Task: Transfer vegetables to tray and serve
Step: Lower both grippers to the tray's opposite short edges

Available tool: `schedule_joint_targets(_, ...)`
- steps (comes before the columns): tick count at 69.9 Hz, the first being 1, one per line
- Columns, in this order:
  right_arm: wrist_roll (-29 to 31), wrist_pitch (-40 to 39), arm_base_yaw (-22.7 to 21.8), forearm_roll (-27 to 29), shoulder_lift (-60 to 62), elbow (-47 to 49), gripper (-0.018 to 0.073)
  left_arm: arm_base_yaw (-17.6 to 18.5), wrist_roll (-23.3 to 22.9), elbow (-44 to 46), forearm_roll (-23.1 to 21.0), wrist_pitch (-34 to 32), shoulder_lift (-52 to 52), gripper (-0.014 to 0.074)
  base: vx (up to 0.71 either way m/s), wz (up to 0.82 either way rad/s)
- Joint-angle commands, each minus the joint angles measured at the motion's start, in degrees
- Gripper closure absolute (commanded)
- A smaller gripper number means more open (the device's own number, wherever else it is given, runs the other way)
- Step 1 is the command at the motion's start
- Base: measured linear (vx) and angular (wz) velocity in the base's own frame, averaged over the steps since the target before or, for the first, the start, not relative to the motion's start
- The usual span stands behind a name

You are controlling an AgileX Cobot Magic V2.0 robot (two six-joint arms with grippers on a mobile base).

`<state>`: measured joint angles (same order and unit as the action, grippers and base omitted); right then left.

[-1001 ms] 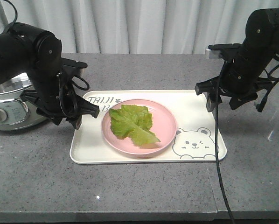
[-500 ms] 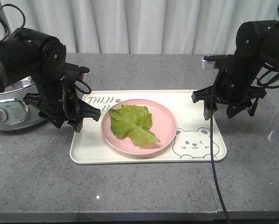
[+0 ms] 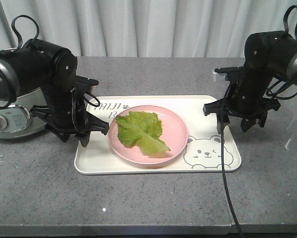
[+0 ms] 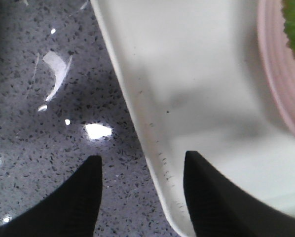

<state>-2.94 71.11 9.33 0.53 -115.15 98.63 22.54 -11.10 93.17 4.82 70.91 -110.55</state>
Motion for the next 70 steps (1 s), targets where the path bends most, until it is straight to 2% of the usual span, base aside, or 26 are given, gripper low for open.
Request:
schedule_joint_targets(1,-0.2,2.5,-0.4,-0.1,2.4,1.4,0.0100,-0.2,-0.1,1.3,0.2,-0.8,2.8,0.0222,0.00,0.00)
schedule_joint_targets(70,-0.3,2.5,-0.4,-0.5,1.0,1.4,0.0105,-0.2,0.8,1.3,0.2,-1.8,2.4,0.0223,0.00,0.00)
